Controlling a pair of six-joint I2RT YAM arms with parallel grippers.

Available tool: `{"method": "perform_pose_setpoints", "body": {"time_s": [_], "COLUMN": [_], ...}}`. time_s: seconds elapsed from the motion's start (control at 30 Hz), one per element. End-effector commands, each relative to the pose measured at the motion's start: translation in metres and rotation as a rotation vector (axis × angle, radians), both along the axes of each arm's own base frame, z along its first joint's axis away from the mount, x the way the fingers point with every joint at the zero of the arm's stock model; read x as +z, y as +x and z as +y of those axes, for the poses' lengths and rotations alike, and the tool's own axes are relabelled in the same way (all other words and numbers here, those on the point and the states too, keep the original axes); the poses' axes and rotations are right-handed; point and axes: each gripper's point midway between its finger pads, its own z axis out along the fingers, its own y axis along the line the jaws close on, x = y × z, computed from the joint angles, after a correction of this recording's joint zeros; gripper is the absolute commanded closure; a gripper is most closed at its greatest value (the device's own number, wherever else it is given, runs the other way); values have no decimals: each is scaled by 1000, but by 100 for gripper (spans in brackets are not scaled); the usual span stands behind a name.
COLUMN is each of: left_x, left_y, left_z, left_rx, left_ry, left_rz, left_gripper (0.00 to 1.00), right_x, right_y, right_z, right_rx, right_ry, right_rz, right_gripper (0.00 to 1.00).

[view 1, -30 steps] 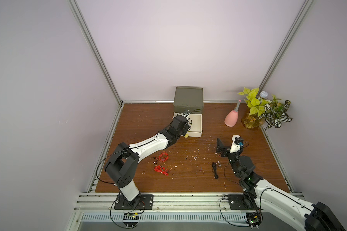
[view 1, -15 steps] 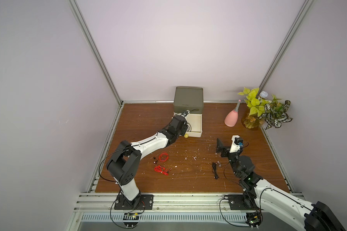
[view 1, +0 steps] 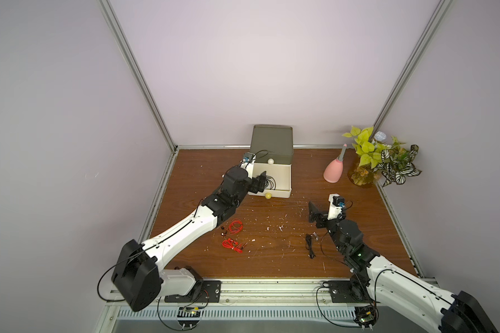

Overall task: Place the wired earphones into the drawer by color
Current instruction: Place the wired earphones in the drawer.

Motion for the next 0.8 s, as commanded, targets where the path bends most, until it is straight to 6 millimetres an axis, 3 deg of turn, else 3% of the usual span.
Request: {"method": "perform_pose_setpoints", "body": {"time_s": [0.0, 0.33, 0.53, 0.77], "left_x": [-17, -63, -92, -103], "left_y": [-20, -76, -94, -104], "left_z": [14, 72, 80, 80], "left_rx": [4, 88, 56, 9], "left_ry": [-72, -123, -138, -133], "left_rz": [38, 1, -26, -60], "left_gripper": [0, 0, 0, 1], "right_x": [-9, -47, -73, -96], "right_y": [-6, -36, -54, -76], "right_z": [17, 40, 39, 34], "right_rx": [77, 165, 148, 122], "right_ry": [59, 180, 183, 141], "right_rz": [137, 495, 666, 811], "right_gripper": [3, 11, 15, 20]}}
